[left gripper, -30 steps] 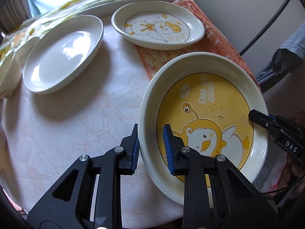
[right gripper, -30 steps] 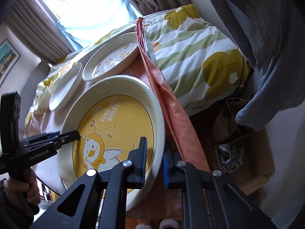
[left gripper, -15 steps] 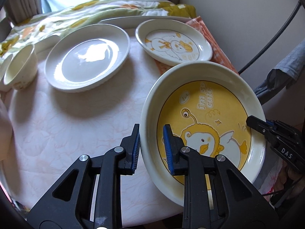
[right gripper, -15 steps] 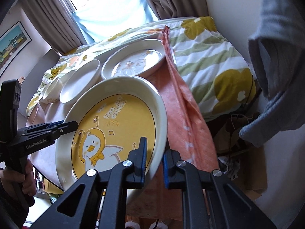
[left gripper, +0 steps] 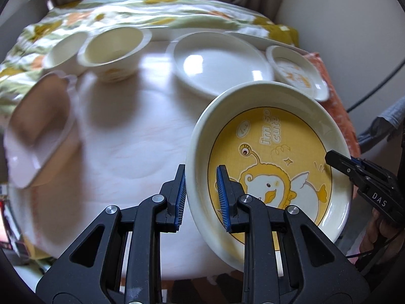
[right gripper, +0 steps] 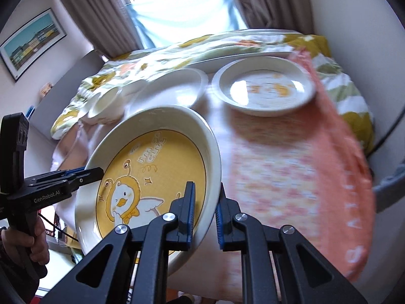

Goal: Organize plates and bowls
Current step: 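Carry the yellow plate beside the pink dish, lower it, open both grippers, then move both grippers to the plain white plate and grasp its rim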

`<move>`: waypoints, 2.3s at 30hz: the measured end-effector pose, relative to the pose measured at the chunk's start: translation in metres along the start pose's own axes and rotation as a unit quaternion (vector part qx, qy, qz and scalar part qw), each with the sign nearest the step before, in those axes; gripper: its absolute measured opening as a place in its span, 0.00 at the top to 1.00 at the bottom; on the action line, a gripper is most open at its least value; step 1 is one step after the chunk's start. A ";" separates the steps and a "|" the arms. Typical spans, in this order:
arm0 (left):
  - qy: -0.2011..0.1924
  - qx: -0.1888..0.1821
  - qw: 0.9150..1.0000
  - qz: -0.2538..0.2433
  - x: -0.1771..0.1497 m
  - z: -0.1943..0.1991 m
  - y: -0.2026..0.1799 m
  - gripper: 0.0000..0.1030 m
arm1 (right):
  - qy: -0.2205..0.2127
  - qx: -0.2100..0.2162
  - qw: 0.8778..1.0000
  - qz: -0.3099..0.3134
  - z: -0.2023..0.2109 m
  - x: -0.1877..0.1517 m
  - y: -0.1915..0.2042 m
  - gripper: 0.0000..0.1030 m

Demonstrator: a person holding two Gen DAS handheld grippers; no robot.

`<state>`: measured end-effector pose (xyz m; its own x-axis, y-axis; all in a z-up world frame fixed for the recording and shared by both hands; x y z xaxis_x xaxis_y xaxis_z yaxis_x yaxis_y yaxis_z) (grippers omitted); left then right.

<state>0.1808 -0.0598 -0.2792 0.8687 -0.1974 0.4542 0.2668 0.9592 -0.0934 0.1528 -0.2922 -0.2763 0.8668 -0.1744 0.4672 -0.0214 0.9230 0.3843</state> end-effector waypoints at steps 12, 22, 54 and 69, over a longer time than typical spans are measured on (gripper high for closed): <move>0.018 0.027 0.998 0.052 -0.036 -0.007 0.097 0.81 | 0.039 0.046 0.998 0.016 -0.072 -0.012 0.071 0.87; 0.009 0.022 0.998 0.053 -0.045 -0.016 0.116 0.81 | 0.043 0.044 0.998 0.027 -0.089 -0.020 0.084 0.87; -0.023 -0.010 0.999 0.046 -0.030 0.053 0.096 0.05 | -0.050 -0.034 0.996 0.060 -0.011 0.002 0.106 0.01; -0.073 0.049 0.995 0.045 0.058 0.089 0.032 0.01 | -0.079 -0.068 0.979 0.173 0.054 0.113 0.094 0.01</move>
<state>0.2022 -0.0227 -0.1767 0.8150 -0.0847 0.5732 0.1421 0.9883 -0.0561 0.2219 -0.2439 -0.1449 0.7315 0.1150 0.6721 -0.2235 0.9717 0.0770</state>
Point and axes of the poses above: each gripper's, at about its wrist camera, not at the fingertips, and z roughly against the way its jaws point, y to its left, x to its top, the point moved 3 cm from there along -z, roughly the way its jaws point, and after that the axes turned 8 degrees about -z, right-handed, at the moved point
